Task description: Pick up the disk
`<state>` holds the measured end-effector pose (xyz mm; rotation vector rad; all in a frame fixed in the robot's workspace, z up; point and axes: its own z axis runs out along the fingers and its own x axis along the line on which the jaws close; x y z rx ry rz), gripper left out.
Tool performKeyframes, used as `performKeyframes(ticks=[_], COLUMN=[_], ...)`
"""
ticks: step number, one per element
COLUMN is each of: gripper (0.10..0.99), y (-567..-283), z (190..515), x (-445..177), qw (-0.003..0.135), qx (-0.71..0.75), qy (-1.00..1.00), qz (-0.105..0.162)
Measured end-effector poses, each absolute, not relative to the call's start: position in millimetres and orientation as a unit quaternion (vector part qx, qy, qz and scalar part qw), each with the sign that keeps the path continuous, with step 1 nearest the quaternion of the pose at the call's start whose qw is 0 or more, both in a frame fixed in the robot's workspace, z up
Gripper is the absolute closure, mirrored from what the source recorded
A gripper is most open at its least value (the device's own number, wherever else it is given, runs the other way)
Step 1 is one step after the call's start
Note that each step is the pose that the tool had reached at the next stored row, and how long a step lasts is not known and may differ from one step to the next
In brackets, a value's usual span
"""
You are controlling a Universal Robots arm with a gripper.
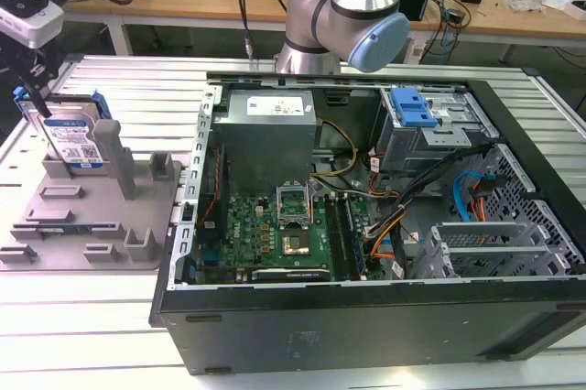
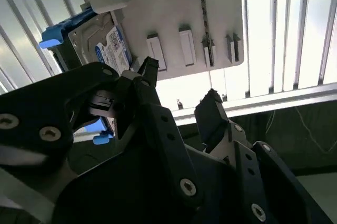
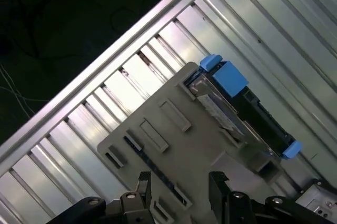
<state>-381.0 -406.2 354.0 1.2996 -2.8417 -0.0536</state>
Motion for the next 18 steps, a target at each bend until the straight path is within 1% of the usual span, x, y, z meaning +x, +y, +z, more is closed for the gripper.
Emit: performKeyframes(ticks=[18], gripper=[0.529], y=[-406.2], z=[353.7], x=[-381.0], qw=[0.012], qx=[0.630], qy=[-0.777], qz=[-0.014])
